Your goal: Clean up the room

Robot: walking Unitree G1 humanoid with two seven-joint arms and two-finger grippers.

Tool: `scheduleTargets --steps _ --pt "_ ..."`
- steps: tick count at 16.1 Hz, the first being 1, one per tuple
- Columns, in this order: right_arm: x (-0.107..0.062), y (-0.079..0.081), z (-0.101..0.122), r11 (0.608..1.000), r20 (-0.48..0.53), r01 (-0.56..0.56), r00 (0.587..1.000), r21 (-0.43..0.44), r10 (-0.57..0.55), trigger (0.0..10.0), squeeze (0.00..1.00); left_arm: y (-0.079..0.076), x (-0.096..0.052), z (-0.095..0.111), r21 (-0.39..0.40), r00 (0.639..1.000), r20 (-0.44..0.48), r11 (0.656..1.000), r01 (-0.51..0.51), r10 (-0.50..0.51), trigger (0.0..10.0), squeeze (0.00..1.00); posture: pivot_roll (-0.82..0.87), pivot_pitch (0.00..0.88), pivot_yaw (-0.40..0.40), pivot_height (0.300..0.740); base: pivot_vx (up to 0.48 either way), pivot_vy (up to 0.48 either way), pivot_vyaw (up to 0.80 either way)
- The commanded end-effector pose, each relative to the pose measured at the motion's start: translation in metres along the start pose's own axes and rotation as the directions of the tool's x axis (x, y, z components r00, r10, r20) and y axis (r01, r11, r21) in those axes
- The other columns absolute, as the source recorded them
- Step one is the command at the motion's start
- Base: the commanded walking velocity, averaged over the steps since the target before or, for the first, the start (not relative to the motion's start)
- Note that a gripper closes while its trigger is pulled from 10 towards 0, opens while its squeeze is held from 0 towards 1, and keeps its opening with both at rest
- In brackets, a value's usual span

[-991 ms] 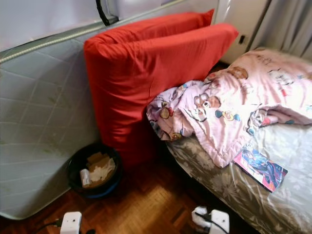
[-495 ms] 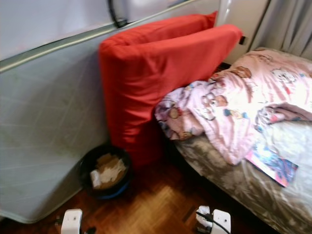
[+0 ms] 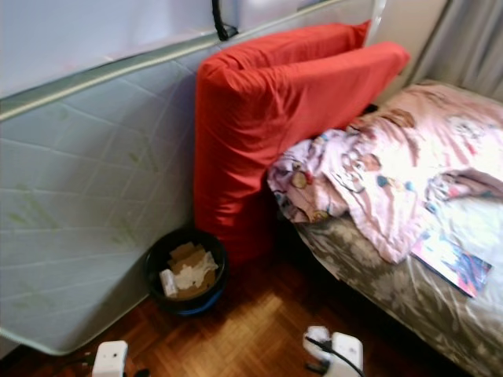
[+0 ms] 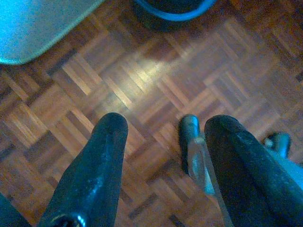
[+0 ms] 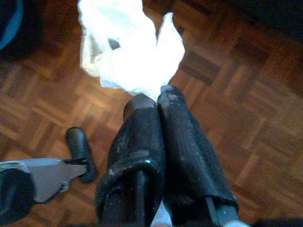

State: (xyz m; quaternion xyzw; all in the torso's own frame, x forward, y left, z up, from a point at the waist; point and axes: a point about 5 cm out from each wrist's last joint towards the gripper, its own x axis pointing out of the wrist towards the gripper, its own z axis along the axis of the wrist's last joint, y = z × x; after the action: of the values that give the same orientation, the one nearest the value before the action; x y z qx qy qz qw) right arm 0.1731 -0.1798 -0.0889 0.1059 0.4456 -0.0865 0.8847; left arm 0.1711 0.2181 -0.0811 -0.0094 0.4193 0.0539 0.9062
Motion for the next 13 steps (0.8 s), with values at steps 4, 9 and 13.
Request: scheduleTargets --steps 4,9,13 --pt "-0.0014 -0.0067 -0.0043 1.0 -0.014 0.017 1.0 0.002 -0.017 10.0 0.0 -0.0011 -0.0005 -0.0028 -0.007 1.0 -0.01 1.0 -0.001 0.001 10.0 0.0 0.08 0.065 0.005 0.74 0.0 0.294 0.0" --pt "-0.0012 -0.0057 -0.0033 1.0 -0.01 0.011 1.0 -0.001 -0.011 10.0 0.0 -0.0032 0.0004 0.0001 0.002 1.0 0.001 1.0 0.005 -0.005 10.0 0.0 0.08 0.066 0.006 0.74 0.0 0.117 0.0" --pt "-0.0013 -0.0047 -0.003 1.0 -0.003 0.0 1.0 -0.025 0.0 10.0 0.0 -0.0043 0.0005 0.0013 -0.006 1.0 0.013 1.0 0.013 -0.013 10.0 0.0 0.08 0.072 0.005 0.74 0.0 0.0 0.58"
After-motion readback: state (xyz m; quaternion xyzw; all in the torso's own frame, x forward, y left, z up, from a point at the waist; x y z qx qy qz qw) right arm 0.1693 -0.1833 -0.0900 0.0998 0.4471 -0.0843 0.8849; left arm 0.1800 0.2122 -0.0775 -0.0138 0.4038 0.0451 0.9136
